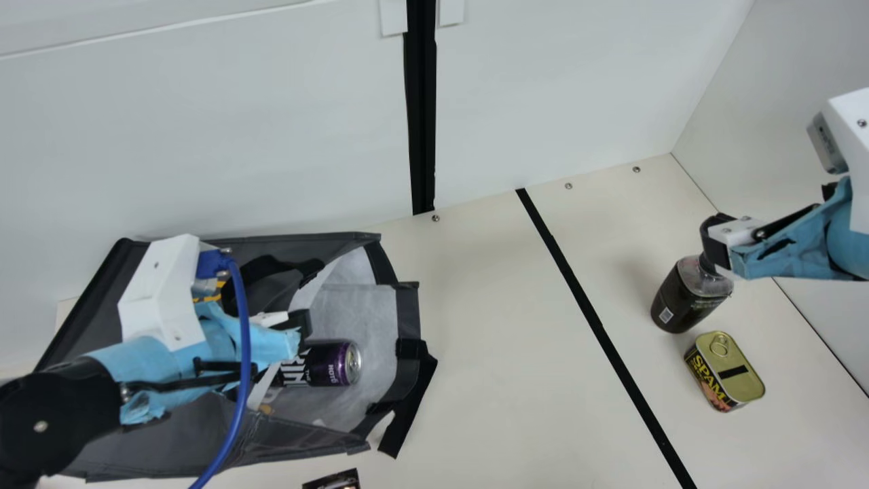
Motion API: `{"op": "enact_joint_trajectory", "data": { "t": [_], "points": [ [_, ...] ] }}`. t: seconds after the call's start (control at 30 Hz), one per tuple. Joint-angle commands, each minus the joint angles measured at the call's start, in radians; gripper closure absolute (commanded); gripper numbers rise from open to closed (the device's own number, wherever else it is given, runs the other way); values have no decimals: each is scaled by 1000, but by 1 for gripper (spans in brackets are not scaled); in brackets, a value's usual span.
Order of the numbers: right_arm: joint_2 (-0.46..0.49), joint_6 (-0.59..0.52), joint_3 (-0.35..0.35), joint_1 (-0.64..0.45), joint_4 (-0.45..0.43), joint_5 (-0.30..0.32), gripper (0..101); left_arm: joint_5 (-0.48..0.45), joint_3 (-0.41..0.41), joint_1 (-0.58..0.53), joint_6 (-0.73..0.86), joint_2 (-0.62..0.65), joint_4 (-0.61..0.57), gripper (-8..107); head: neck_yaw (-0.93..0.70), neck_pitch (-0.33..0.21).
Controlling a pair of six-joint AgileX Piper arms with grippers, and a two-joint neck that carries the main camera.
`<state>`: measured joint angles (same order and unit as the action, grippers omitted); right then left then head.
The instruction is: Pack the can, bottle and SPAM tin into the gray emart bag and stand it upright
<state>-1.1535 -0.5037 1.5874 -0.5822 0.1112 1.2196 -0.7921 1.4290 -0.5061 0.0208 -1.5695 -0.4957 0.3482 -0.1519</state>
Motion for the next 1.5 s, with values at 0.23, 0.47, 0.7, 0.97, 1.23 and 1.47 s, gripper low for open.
{"op": "enact_joint_trajectory", "data": {
  "t": [0.23, 0.47, 0.7, 0.97, 1.23, 1.47],
  "points": [
    [43, 26, -54, -18, -31, 0, 6, 0, 0, 0, 0, 0, 0, 107, 1, -23],
    [67, 18, -87, -51, -23, 0, 6, 0, 0, 0, 0, 0, 0, 107, 1, -23],
    [75, 7, -104, -77, -7, 0, 6, 0, 0, 0, 0, 0, 0, 107, 1, -23],
    [66, -8, -106, -90, -1, 0, 6, 0, 0, 0, 0, 0, 0, 107, 1, -23],
    [33, -24, -89, -103, -8, 0, 6, 0, 0, 0, 0, 0, 0, 107, 1, -23],
    [-14, -37, -64, -117, -19, 0, 6, 0, 0, 0, 0, 0, 0, 107, 1, -23]
  ]
}}
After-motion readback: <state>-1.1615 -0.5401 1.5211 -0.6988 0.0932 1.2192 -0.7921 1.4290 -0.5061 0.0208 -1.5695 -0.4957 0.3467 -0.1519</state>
